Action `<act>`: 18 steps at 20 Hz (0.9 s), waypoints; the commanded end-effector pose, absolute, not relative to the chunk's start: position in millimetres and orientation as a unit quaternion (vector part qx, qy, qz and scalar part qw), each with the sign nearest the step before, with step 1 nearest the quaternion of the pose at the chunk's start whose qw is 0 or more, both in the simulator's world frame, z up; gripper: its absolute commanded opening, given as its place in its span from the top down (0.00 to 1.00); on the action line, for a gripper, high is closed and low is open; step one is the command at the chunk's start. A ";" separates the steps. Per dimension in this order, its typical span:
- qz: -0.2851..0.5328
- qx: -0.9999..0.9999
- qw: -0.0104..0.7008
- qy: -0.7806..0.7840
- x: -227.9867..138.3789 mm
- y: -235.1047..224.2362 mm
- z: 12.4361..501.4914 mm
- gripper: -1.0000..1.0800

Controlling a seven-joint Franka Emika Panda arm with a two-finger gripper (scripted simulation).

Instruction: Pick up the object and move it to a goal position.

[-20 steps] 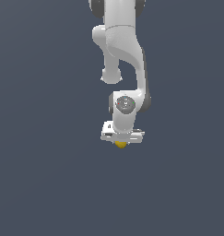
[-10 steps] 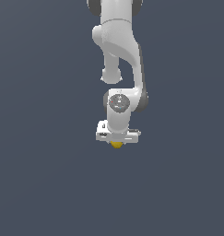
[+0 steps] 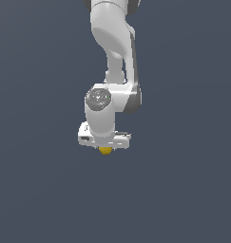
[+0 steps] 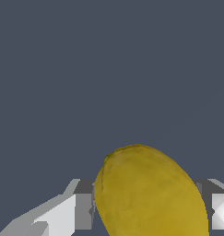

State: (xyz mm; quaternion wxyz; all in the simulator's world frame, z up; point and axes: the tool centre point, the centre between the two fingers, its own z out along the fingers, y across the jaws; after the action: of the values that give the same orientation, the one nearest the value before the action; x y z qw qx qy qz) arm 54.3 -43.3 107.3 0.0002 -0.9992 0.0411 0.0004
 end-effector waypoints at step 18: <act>0.000 -0.999 0.000 0.041 101.6 -126.8 179.9 1.00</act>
State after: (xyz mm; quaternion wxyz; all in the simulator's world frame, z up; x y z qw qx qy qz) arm 100.0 -125.3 177.8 -0.0001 -0.9991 0.0414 0.0003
